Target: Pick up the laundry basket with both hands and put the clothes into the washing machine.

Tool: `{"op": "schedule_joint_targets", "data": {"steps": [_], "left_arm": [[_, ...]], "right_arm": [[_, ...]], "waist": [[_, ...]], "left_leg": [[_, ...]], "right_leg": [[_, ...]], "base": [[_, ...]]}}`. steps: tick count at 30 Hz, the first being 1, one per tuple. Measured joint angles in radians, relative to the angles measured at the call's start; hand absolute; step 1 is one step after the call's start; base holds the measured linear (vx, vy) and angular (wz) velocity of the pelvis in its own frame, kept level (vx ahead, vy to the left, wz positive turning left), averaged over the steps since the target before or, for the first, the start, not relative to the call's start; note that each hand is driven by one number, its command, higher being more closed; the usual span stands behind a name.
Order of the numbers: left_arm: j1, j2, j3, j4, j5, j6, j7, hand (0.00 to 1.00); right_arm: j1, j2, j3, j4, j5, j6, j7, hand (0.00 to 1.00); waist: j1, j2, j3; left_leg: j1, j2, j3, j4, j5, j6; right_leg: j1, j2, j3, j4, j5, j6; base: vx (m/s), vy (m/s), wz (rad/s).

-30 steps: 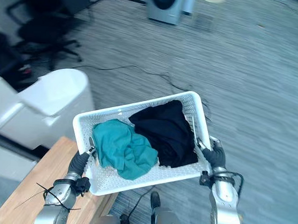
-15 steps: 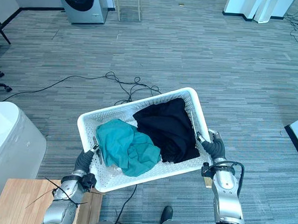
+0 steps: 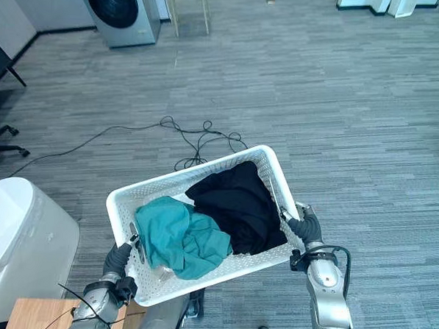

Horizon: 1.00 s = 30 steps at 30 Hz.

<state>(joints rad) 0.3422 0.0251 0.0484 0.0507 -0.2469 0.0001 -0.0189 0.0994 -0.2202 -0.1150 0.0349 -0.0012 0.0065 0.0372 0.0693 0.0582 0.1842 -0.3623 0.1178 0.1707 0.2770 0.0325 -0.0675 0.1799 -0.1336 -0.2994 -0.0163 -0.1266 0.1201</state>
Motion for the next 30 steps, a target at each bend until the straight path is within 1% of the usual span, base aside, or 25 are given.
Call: {"op": "schedule_joint_targets", "data": {"steps": [2, 3, 4, 5, 6, 7, 8, 10, 11, 13, 15, 16, 17, 18, 19, 20, 21, 22, 23, 24, 25, 27, 28, 29, 30], "left_arm": [[-0.022, -0.007, 0.003, -0.003, 0.0, 0.002, 0.009, 1.0], [-0.03, -0.012, 0.007, -0.003, 0.0, 0.005, 0.025, 1.0], [-0.026, -0.016, 0.008, -0.002, 0.0, 0.005, 0.037, 1.0], [-0.017, -0.022, 0.008, -0.004, 0.0, 0.003, 0.041, 1.0], [-0.013, -0.02, 0.008, 0.005, 0.0, 0.002, 0.044, 1.0], [-0.02, -0.007, 0.008, 0.007, 0.0, 0.005, 0.044, 1.0], [-0.021, 0.025, 0.003, 0.006, 0.001, 0.009, 0.041, 1.0], [-0.002, 0.045, 0.001, 0.006, 0.001, 0.014, 0.04, 1.0], [-0.002, 0.05, 0.0, 0.006, 0.001, 0.015, 0.039, 1.0], [-0.015, 0.082, -0.01, -0.001, 0.001, 0.014, 0.037, 1.0], [-0.043, 0.094, -0.018, -0.001, 0.002, 0.015, 0.036, 1.0], [-0.067, 0.105, -0.026, -0.001, 0.006, 0.017, 0.027, 1.0], [-0.091, 0.109, -0.03, 0.005, 0.018, 0.019, 0.02, 1.0], [-0.099, 0.105, -0.035, 0.008, 0.025, 0.02, 0.02, 1.0], [-0.116, 0.079, -0.04, 0.027, 0.028, 0.021, 0.02, 1.0], [-0.144, 0.065, -0.044, 0.043, 0.046, 0.028, 0.018, 1.0], [-0.169, 0.043, -0.046, 0.067, 0.059, 0.032, 0.019, 1.0], [-0.126, 0.026, -0.043, 0.064, 0.06, 0.031, 0.018, 1.0], [-0.092, 0.017, -0.045, 0.051, 0.06, 0.021, 0.018, 1.0], [-0.07, 0.006, -0.046, 0.039, 0.06, 0.015, 0.02, 1.0], [-0.061, 0.009, -0.054, 0.026, 0.055, 0.01, 0.017, 1.0], [-0.048, 0.033, -0.05, 0.027, 0.055, 0.012, 0.017, 1.0], [-0.028, 0.038, -0.041, 0.026, 0.043, 0.009, 0.017, 1.0], [-0.023, 0.041, -0.035, 0.025, 0.033, 0.008, 0.017, 1.0], [-0.014, 0.032, -0.033, 0.019, 0.022, 0.001, 0.018, 1.0]], "right_arm": [[-0.046, 0.001, 0.002, 0.032, 0.0, -0.001, -0.015, 1.0], [-0.077, 0.005, 0.002, 0.051, -0.01, 0.001, -0.014, 1.0], [-0.08, 0.006, 0.01, 0.058, -0.017, 0.0, -0.014, 1.0], [-0.07, 0.002, 0.012, 0.056, -0.02, -0.003, -0.012, 1.0], [-0.061, 0.019, 0.006, 0.058, -0.029, -0.007, -0.012, 1.0], [-0.049, 0.034, 0.0, 0.058, -0.031, -0.006, -0.014, 1.0], [-0.023, 0.059, -0.003, 0.059, -0.031, -0.004, -0.013, 1.0], [0.013, 0.089, -0.003, 0.061, -0.031, 0.0, -0.012, 1.0], [0.022, 0.093, -0.005, 0.06, -0.031, 0.0, -0.012, 1.0], [0.022, 0.11, -0.013, 0.056, -0.031, -0.001, -0.012, 1.0], [0.024, 0.125, -0.035, 0.053, -0.027, -0.001, -0.013, 1.0], [0.025, 0.137, -0.055, 0.049, -0.026, -0.001, -0.014, 1.0], [0.027, 0.138, -0.07, 0.038, -0.025, -0.001, -0.014, 1.0], [0.03, 0.137, -0.078, 0.036, -0.022, -0.001, -0.016, 1.0], [0.028, 0.12, -0.096, 0.035, -0.018, 0.0, -0.015, 1.0], [0.035, 0.116, -0.11, 0.019, -0.018, 0.003, -0.015, 1.0], [0.05, 0.103, -0.114, 0.015, -0.009, 0.001, -0.015, 1.0], [0.067, 0.096, -0.109, -0.008, -0.012, 0.004, -0.013, 1.0], [0.098, 0.084, -0.092, -0.039, -0.008, -0.001, -0.014, 1.0], [0.1, 0.069, -0.086, -0.042, -0.008, -0.003, -0.015, 1.0], [0.093, 0.065, -0.091, -0.034, -0.007, 0.002, -0.013, 1.0], [0.093, 0.083, -0.08, -0.01, -0.006, 0.012, -0.013, 1.0], [0.094, 0.084, -0.058, -0.009, -0.006, 0.014, -0.013, 1.0], [0.091, 0.084, -0.049, -0.009, -0.006, 0.013, -0.013, 1.0], [0.07, 0.069, -0.041, -0.006, -0.006, 0.01, -0.013, 1.0]], "waist": [[-0.008, -0.023, 0.004], [0.002, -0.037, 0.015], [0.004, -0.042, 0.004], [0.008, -0.029, -0.002], [0.002, -0.038, -0.001], [-0.008, -0.05, 0.002], [-0.038, -0.062, 0.004], [-0.058, -0.04, 0.016], [-0.06, -0.035, 0.017], [-0.086, -0.021, 0.022], [-0.113, -0.015, 0.025], [-0.13, -0.022, 0.025], [-0.154, -0.022, 0.025], [-0.165, -0.016, 0.022], [-0.152, 0.039, 0.016], [-0.142, 0.036, 0.029], [-0.168, 0.005, 0.055], [-0.143, 0.062, 0.036], [-0.14, 0.058, 0.039], [-0.129, 0.103, 0.034], [-0.118, 0.132, 0.05], [-0.092, 0.107, 0.074], [-0.074, 0.054, 0.082], [-0.059, 0.045, 0.076], [-0.039, 0.031, 0.07]], "left_leg": [[-0.037, -0.027, 0.009, 0.103, -0.043, 0.107], [-0.109, -0.018, 0.017, 0.306, -0.094, 0.135], [-0.142, -0.021, 0.04, 0.369, -0.136, 0.103], [-0.116, -0.025, 0.043, 0.318, -0.159, 0.11], [-0.047, -0.073, 0.047, 0.299, -0.27, 0.148], [-0.007, -0.114, 0.05, 0.277, -0.296, 0.162], [0.077, -0.17, 0.054, 0.231, -0.319, 0.188], [0.235, -0.198, 0.042, 0.14, -0.327, 0.209], [0.279, -0.205, 0.032, 0.105, -0.326, 0.209], [0.429, -0.219, -0.016, -0.03, -0.326, 0.208], [0.494, -0.218, -0.059, -0.087, -0.327, 0.205], [0.549, -0.228, -0.096, -0.133, -0.332, 0.195], [0.612, -0.234, -0.141, -0.173, -0.341, 0.18], [0.634, -0.23, -0.161, -0.177, -0.346, 0.171], [0.642, -0.19, -0.173, -0.158, -0.354, 0.159], [0.628, -0.204, -0.196, -0.044, -0.324, 0.114], [0.614, -0.254, -0.163, 0.128, -0.241, 0.069], [0.535, -0.187, -0.062, 0.396, -0.13, 0.001], [0.47, -0.153, -0.008, 0.595, 0.03, -0.011], [0.409, -0.111, -0.009, 0.726, 0.031, 0.003], [0.277, -0.056, -0.009, 0.952, -0.047, 0.054], [0.142, 0.007, -0.003, 1.009, -0.166, 0.122], [0.067, 0.036, 0.025, 0.876, -0.226, 0.125], [0.03, 0.041, 0.025, 0.775, -0.244, 0.115], [-0.012, 0.032, -0.014, 0.508, -0.239, 0.088]], "right_leg": [[0.005, -0.04, 0.006, -0.011, 0.029, 0.058], [0.031, -0.061, 0.039, -0.005, 0.037, 0.068], [0.04, -0.085, 0.051, 0.042, 0.025, 0.086], [0.025, -0.094, 0.052, 0.115, 0.008, 0.111], [-0.049, -0.158, 0.058, 0.373, -0.043, 0.108], [-0.125, -0.221, 0.068, 0.574, -0.012, 0.06], [-0.261, -0.277, 0.124, 0.895, 0.054, -0.064], [-0.389, -0.208, 0.186, 1.115, 0.009, -0.062], [-0.417, -0.186, 0.173, 1.121, -0.016, -0.068], [-0.544, -0.077, 0.096, 1.01, -0.11, -0.094], [-0.589, -0.013, 0.036, 0.765, -0.101, -0.1], [-0.604, 0.022, -0.025, 0.507, -0.034, -0.094], [-0.607, 0.041, -0.057, 0.375, 0.12, -0.151], [-0.603, 0.05, -0.06, 0.371, 0.184, -0.199], [-0.587, 0.067, -0.075, 0.403, 0.162, -0.211], [-0.593, 0.014, -0.077, 0.526, 0.079, -0.236], [-0.63, -0.062, -0.115, 0.772, -0.02, -0.275], [-0.546, 0.048, -0.171, 0.614, -0.02, -0.271], [-0.474, 0.088, -0.167, 0.526, -0.043, -0.28], [-0.439, 0.12, -0.159, 0.505, -0.059, -0.285], [-0.359, 0.161, -0.128, 0.472, -0.104, -0.277], [-0.197, 0.168, -0.076, 0.371, -0.126, -0.24], [-0.111, 0.152, -0.039, 0.304, -0.129, -0.216], [-0.081, 0.142, -0.021, 0.281, -0.135, -0.198], [-0.04, 0.118, 0.003, 0.254, -0.144, -0.155]], "base": [[0.52, 0.234, 0.08], [0.54, 0.337, -0.07], [0.44, 0.297, -0.25], [0.43, 0.342, -0.17], [0.44, 0.354, 0.1], [0.58, 0.439, 0.42], [0.66, 0.386, 0.49], [0.63, 0.285, 0.23], [0.65, 0.248, 0.11], [0.7, 0.205, 0.31], [0.58, 0.101, 0.64], [0.86, 0.089, 0.97], [0.76, 0.055, 0.98], [0.78, 0.043, 0.55], [0.81, 0.087, 0.2], [0.92, 0.073, 0.42], [0.97, -0.021, 0.16], [0.6, -0.127, -0.11], [0.46, -0.118, -0.78], [0.55, 0.057, -0.77], [0.58, 0.119, -0.7], [0.75, 0.15, -0.57], [0.74, 0.128, -0.55], [0.73, 0.16, -0.67], [0.89, 0.299, -0.72]]}}
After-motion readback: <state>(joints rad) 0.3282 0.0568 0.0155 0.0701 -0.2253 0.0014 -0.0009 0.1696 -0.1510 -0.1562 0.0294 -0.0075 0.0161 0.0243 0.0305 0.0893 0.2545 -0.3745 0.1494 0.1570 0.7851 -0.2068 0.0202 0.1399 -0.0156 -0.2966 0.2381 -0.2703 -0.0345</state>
